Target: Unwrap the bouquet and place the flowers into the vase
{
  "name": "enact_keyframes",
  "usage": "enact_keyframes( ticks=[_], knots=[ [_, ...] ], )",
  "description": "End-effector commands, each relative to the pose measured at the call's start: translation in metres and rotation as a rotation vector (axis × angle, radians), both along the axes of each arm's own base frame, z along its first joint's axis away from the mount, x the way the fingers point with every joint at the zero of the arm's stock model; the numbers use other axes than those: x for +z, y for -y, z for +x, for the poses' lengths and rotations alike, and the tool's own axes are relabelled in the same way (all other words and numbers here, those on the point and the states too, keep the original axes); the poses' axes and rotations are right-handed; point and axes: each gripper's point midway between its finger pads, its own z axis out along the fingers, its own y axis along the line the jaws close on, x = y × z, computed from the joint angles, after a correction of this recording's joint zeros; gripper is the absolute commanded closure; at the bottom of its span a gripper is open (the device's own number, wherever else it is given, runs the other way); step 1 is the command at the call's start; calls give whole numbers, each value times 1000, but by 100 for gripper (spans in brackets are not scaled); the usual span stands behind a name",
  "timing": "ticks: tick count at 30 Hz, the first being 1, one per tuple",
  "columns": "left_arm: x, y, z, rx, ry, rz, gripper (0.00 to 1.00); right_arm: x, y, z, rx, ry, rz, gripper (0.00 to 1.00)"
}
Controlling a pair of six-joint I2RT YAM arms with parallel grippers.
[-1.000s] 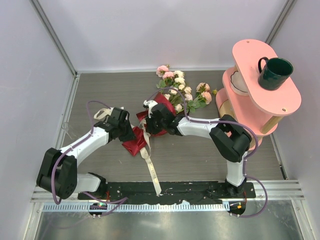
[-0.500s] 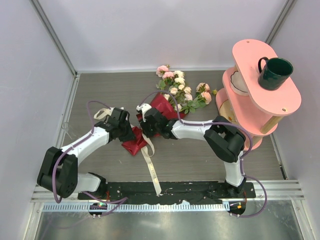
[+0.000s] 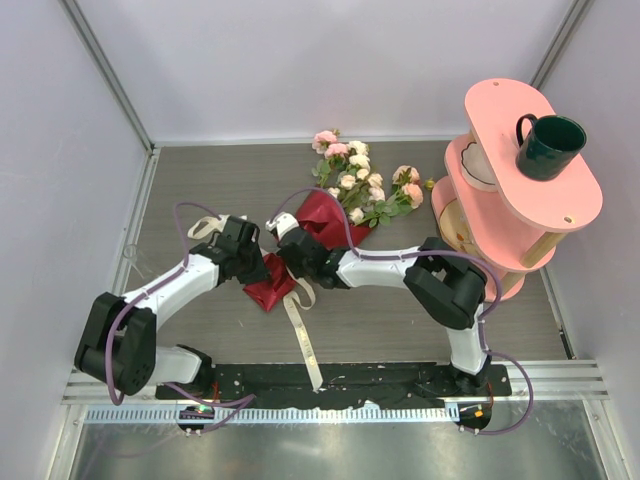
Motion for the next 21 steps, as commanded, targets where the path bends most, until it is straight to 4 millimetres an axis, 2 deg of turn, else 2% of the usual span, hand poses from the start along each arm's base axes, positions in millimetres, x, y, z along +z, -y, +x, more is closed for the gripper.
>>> enact_keyframes(
  ticks=[1, 5, 9, 10, 16, 21],
  knots=[
    [-13, -9, -7, 15, -32, 46, 93, 51, 13, 21, -90, 160, 64, 99],
    [-15, -9, -8, 14, -40, 48, 94, 67, 16, 20, -102, 194, 119, 99],
    [-17, -10, -10, 14, -47, 54, 95, 71, 19, 15, -129, 183, 169, 99],
    [-17, -10, -10, 13, -49, 53, 95, 76, 17, 14, -126, 180, 199, 99],
    [-10, -14, -6, 18, -19, 75, 95, 81, 9, 6, -113, 133, 269, 99],
    [-2, -18, -4, 12, -1, 95, 93, 107, 9, -6, -93, 125, 387, 99]
  ],
)
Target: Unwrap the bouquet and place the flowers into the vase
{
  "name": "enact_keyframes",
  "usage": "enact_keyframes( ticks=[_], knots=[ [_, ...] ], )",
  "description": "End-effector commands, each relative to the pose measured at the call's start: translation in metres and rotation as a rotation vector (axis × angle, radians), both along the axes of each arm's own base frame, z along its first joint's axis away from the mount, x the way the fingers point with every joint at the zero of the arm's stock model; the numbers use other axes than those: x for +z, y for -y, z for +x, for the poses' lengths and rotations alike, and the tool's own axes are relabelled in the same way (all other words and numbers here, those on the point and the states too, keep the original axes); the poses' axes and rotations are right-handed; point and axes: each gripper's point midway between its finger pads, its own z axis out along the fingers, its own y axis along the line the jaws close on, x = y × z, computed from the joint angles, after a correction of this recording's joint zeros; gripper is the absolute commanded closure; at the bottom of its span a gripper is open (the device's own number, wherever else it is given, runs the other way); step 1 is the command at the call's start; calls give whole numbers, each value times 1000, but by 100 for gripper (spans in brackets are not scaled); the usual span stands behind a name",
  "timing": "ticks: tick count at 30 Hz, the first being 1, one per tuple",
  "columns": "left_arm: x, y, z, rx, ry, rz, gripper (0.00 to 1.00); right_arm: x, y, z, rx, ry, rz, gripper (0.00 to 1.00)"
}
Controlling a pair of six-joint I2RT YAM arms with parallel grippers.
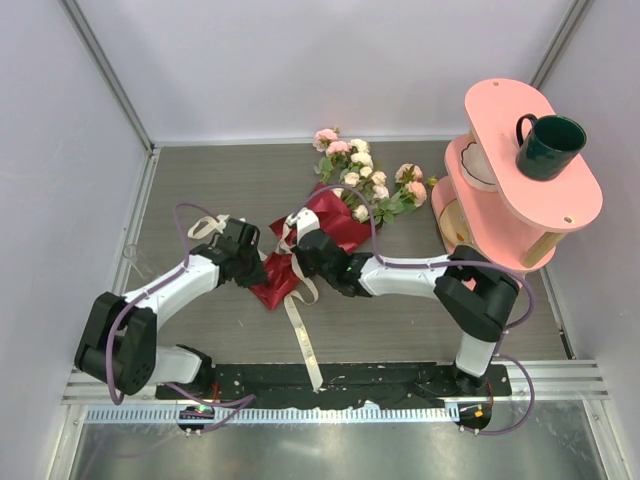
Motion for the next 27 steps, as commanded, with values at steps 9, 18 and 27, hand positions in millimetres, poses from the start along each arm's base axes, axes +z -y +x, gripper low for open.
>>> enact_keyframes(
  ticks=[9, 18, 27],
  knots=[
    [48, 8, 6, -79, 103, -40, 67, 53, -3, -22, 25, 6, 328, 99],
    [113, 55, 1, -202, 204, -319, 60, 39, -7, -6, 54, 19, 161, 90],
    [54, 42, 6, -115, 92, -202, 66, 23, -28, 9, 117, 3, 49, 71]
  ],
)
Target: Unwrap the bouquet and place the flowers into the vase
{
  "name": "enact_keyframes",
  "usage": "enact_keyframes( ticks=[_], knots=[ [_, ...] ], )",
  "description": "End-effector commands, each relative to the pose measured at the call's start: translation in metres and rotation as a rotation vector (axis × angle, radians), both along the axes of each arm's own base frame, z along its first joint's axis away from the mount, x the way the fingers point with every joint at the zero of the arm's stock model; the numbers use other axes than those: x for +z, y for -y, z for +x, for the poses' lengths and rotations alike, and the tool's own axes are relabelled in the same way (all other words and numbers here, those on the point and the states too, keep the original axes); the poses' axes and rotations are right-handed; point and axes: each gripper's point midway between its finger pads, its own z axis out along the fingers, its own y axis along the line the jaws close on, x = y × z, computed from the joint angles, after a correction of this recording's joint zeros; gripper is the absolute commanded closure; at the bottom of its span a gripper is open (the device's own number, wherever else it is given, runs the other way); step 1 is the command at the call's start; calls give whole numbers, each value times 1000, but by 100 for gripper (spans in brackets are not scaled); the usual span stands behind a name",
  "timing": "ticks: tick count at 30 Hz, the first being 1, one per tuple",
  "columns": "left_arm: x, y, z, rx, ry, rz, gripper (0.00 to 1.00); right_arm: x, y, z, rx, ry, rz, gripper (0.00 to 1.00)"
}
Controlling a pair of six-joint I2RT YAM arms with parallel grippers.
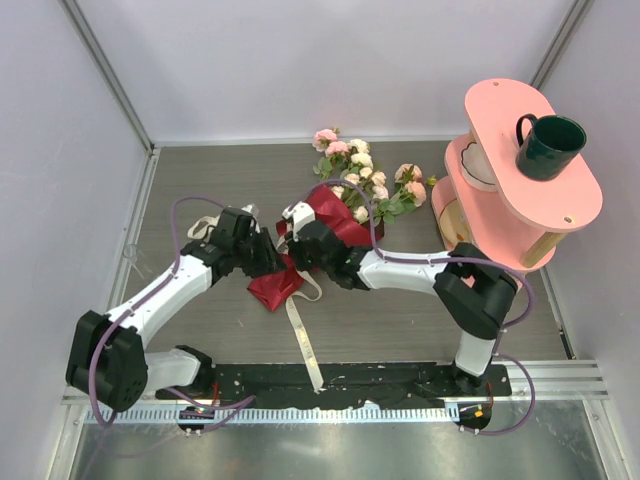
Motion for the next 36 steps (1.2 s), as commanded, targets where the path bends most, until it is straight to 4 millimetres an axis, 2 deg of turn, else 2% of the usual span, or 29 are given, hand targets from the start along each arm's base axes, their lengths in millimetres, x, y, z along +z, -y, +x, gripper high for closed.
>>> enact_keyframes(
  ticks=[1, 2, 3, 8, 10, 18, 19, 25, 27, 30, 31, 36],
  knots=[
    [-24, -5, 4, 40, -31, 43, 67, 4, -16, 13, 44, 24, -52, 70],
    [-31, -7, 2, 46, -44, 53, 67, 7, -21, 16, 60, 37, -60, 69],
    [-34, -8, 2, 55, -47, 53, 67, -4, -21, 16, 72, 22, -87, 69],
    [-46, -10, -3, 69, -61, 47, 67, -13, -28, 21, 99, 34, -125, 69],
    [-49, -10, -4, 70, -66, 47, 67, -19, -26, 24, 88, 38, -154, 69],
    [-59, -14, -8, 79, -78, 64, 66, -21, -19, 35, 61, 81, -225, 67],
    [-61, -15, -8, 79, -82, 66, 66, -20, -17, 38, 63, 100, -246, 63],
    [-63, -17, -12, 82, -84, 73, 66, -33, -13, 40, 68, 99, -307, 62],
    [-62, -18, -12, 81, -79, 76, 66, -32, -14, 40, 69, 98, -302, 63],
    [-63, -20, -12, 86, -81, 85, 66, -26, -18, 39, 74, 107, -283, 72],
    [-64, -20, -13, 86, -84, 86, 66, -19, -20, 38, 71, 119, -272, 77],
    [-70, -24, -13, 102, -96, 111, 66, 8, -27, 38, 66, 151, -225, 84]
  ],
)
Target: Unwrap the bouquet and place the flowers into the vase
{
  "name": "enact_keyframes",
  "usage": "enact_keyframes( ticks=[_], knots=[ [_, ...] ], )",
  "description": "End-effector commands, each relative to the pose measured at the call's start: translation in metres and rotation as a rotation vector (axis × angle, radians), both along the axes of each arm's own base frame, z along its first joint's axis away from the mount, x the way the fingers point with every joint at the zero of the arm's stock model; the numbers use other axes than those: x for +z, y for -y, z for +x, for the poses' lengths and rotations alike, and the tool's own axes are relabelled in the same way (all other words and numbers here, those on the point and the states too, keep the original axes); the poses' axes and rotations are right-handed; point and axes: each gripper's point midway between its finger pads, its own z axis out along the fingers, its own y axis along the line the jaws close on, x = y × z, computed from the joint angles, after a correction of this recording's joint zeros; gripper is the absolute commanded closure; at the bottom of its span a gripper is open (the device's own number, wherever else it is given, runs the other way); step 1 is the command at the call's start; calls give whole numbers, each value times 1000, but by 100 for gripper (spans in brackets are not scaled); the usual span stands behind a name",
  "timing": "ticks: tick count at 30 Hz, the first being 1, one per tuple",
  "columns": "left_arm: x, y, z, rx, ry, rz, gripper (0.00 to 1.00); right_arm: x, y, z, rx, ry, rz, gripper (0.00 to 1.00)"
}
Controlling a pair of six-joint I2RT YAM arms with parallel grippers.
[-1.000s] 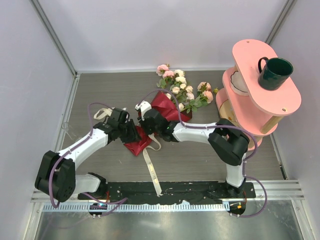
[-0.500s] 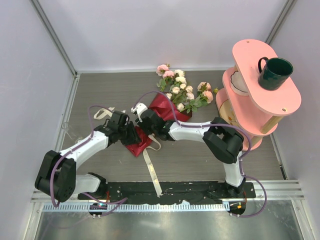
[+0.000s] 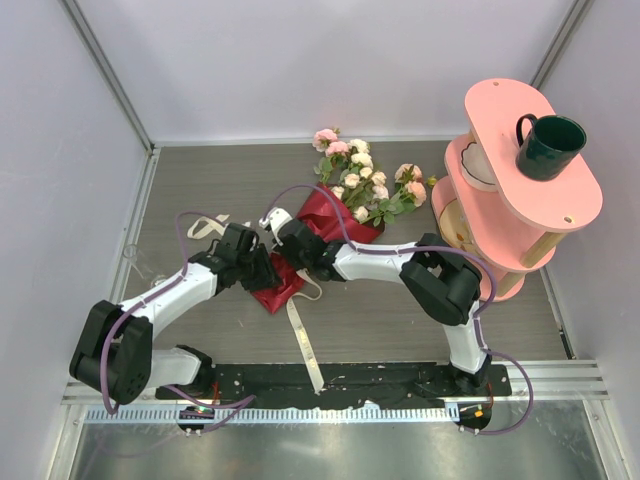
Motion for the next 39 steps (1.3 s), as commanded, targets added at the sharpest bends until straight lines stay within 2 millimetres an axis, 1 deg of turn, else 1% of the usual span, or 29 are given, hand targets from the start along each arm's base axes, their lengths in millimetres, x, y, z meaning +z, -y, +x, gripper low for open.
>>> enact_keyframes(
  ticks=[1, 2, 3, 5, 7, 11, 15, 18, 20, 21, 22, 30, 34, 36, 39],
  knots=[
    [-6, -7, 2, 24, 7, 40, 66, 57, -15, 9, -6, 83, 97, 88],
    [-8, -8, 1, 24, 2, 44, 66, 61, -16, 10, -8, 88, 106, 89],
    [-11, -9, 1, 27, -5, 51, 66, 64, -16, 11, -18, 91, 111, 94],
    [-15, -11, 0, 30, -14, 61, 66, 69, -16, 12, -26, 96, 120, 98],
    [-19, -12, -1, 30, -20, 66, 66, 72, -16, 12, -28, 95, 124, 99],
    [-24, -13, -3, 34, -32, 75, 66, 82, -17, 12, -32, 101, 144, 99],
    [-26, -14, -4, 35, -34, 81, 66, 87, -16, 13, -38, 111, 147, 98],
    [-29, -15, -5, 32, -44, 87, 66, 96, -17, 17, -56, 122, 161, 99],
    [-30, -16, -6, 33, -45, 91, 66, 107, -20, 20, -63, 132, 186, 98],
    [-30, -16, -6, 34, -45, 92, 66, 105, -18, 19, -63, 122, 170, 98],
    [-31, -17, -7, 34, -48, 94, 66, 109, -19, 19, -62, 126, 174, 98],
    [-31, -17, -7, 35, -43, 89, 65, 121, -19, 20, -71, 126, 202, 95],
    [-31, -17, -8, 35, -45, 90, 65, 131, -22, 21, -68, 134, 210, 95],
    [-31, -17, -8, 36, -44, 88, 65, 141, -22, 22, -68, 143, 226, 95],
    [-31, -17, -8, 36, -43, 90, 65, 147, -22, 21, -64, 149, 232, 94]
  ],
)
